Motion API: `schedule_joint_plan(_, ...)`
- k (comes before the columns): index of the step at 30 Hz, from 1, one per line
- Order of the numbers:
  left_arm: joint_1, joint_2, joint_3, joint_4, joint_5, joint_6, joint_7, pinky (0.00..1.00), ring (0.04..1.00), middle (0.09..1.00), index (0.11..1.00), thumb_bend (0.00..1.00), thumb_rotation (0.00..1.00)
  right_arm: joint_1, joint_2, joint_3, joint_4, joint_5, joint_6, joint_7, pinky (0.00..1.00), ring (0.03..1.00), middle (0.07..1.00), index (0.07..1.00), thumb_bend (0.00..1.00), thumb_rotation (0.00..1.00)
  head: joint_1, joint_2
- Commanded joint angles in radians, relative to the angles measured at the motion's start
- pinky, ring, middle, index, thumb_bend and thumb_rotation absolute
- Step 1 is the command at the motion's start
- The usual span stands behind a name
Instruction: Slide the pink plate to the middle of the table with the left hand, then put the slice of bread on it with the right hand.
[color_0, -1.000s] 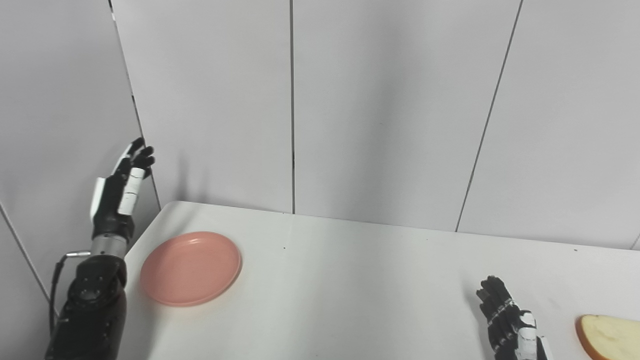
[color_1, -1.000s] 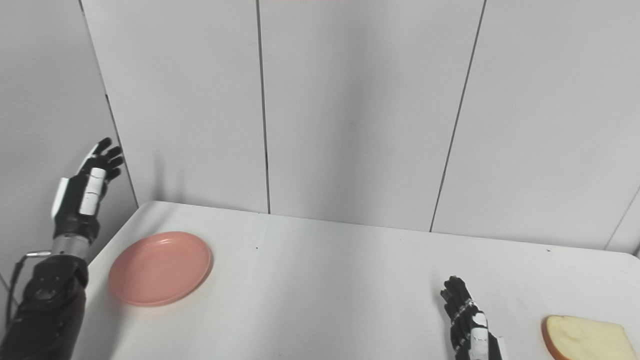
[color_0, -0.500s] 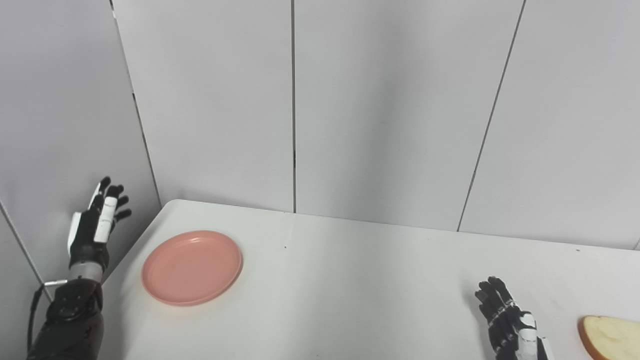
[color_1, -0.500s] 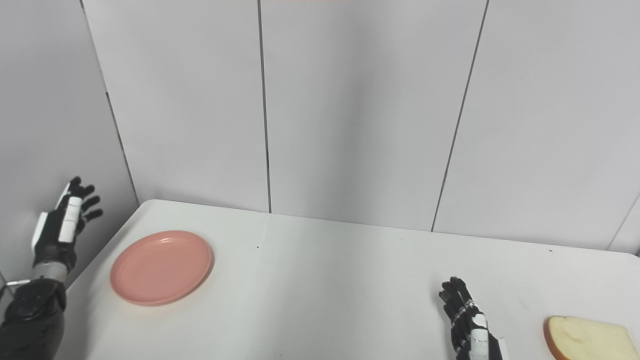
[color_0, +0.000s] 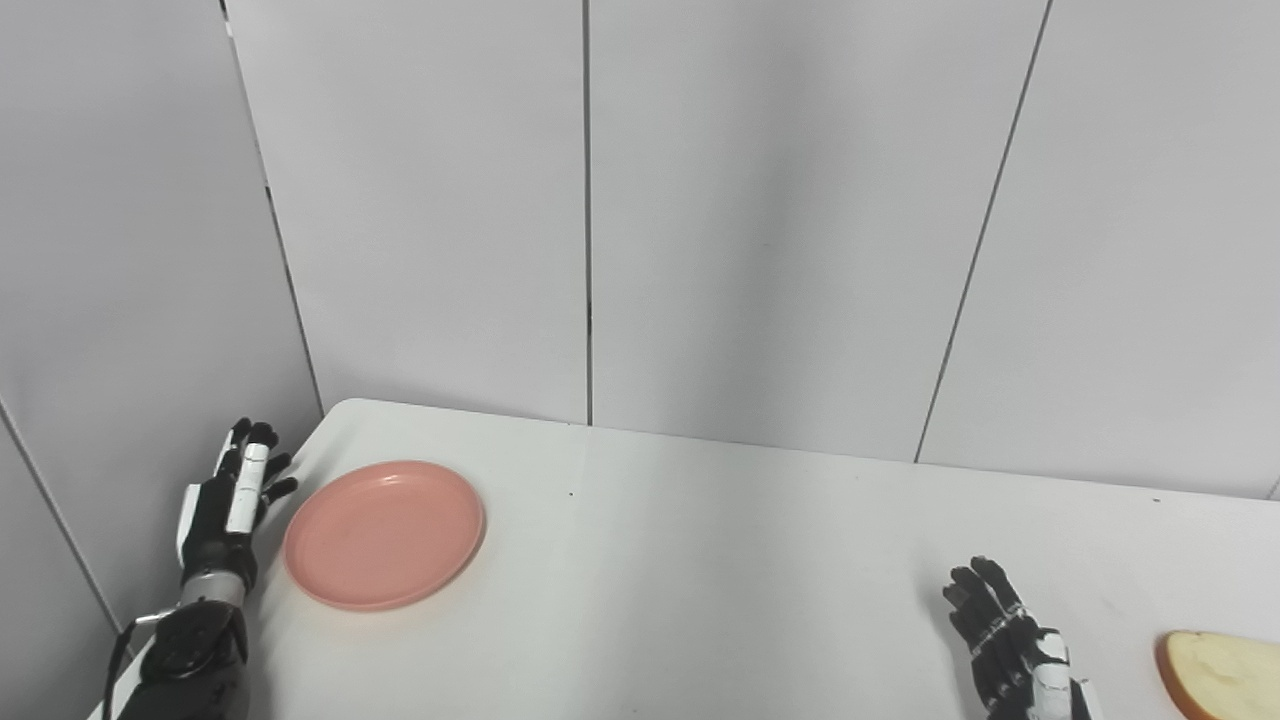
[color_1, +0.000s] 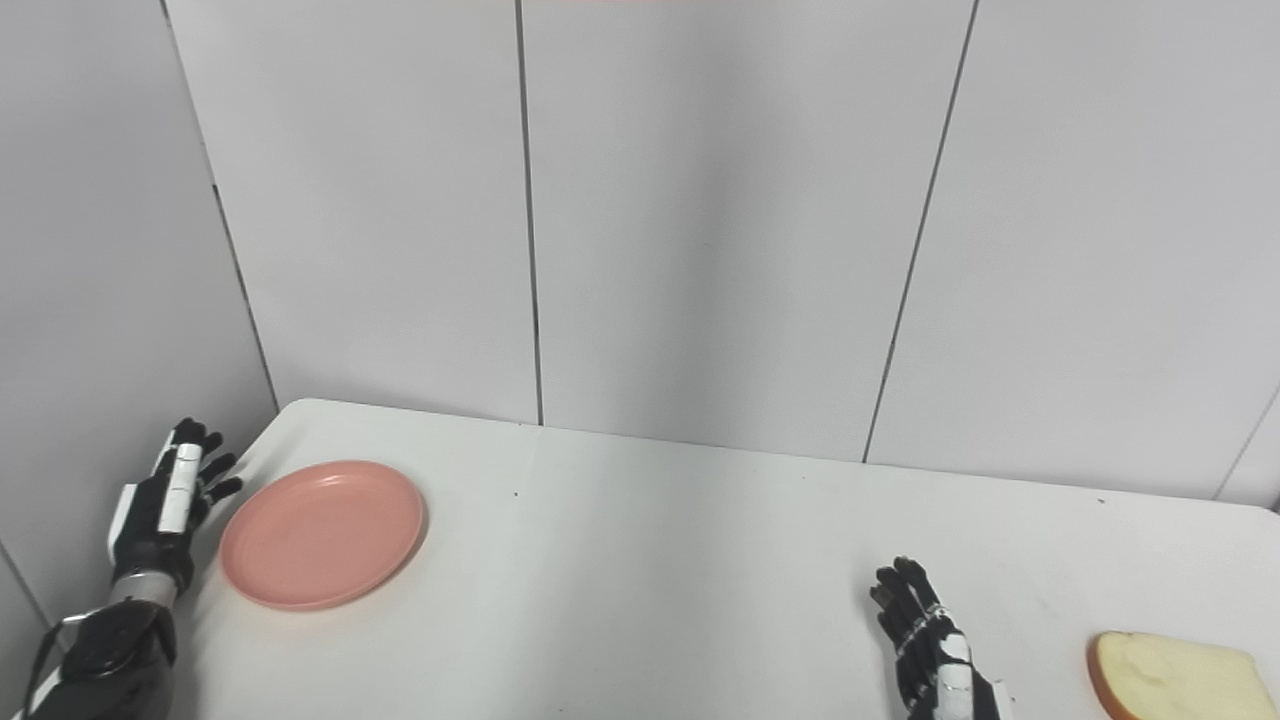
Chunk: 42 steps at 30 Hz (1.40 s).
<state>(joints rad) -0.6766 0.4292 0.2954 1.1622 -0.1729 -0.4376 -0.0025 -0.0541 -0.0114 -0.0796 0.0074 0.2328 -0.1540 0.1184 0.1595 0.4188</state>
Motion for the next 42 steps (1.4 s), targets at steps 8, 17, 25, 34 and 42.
schedule_joint_plan(8, -0.04, -0.044, -0.047, -0.019, 0.008, -0.026, -0.017, 0.73, 0.836, 0.89, 0.947, 0.94, 0.88, 0.124, 0.024, 0.013, 0.076, 0.006, 0.026, 0.002, 0.94, 0.895, 0.87, 0.868, 0.8, 0.96, -0.007, 0.008)
schedule_joint_plan(17, -0.038, -0.08, -0.076, -0.037, -0.002, -0.009, -0.059, 0.75, 0.85, 0.896, 0.95, 0.95, 0.87, 0.129, 0.024, 0.016, 0.074, -0.005, 0.022, -0.001, 0.92, 0.877, 0.855, 0.86, 0.81, 0.95, -0.016, 0.015)
schedule_joint_plan(25, -0.032, -0.105, -0.097, -0.086, -0.012, 0.017, -0.092, 0.74, 0.851, 0.887, 0.937, 0.99, 0.85, 0.135, 0.027, 0.018, 0.064, -0.007, 0.026, -0.002, 0.9, 0.862, 0.846, 0.859, 0.81, 0.94, -0.024, 0.019)
schedule_joint_plan(34, -0.018, -0.167, -0.092, -0.175, -0.055, 0.077, -0.123, 0.71, 0.838, 0.885, 0.909, 0.98, 0.8, 0.139, 0.03, 0.022, 0.063, -0.011, 0.022, -0.007, 0.89, 0.851, 0.832, 0.841, 0.82, 0.92, -0.031, 0.026)
schedule_joint_plan(42, -0.004, -0.213, -0.087, -0.247, -0.067, 0.131, -0.148, 0.71, 0.828, 0.873, 0.902, 0.94, 0.79, 0.141, 0.035, 0.031, 0.055, -0.019, 0.022, -0.014, 0.87, 0.842, 0.831, 0.835, 0.81, 0.92, -0.052, 0.032)
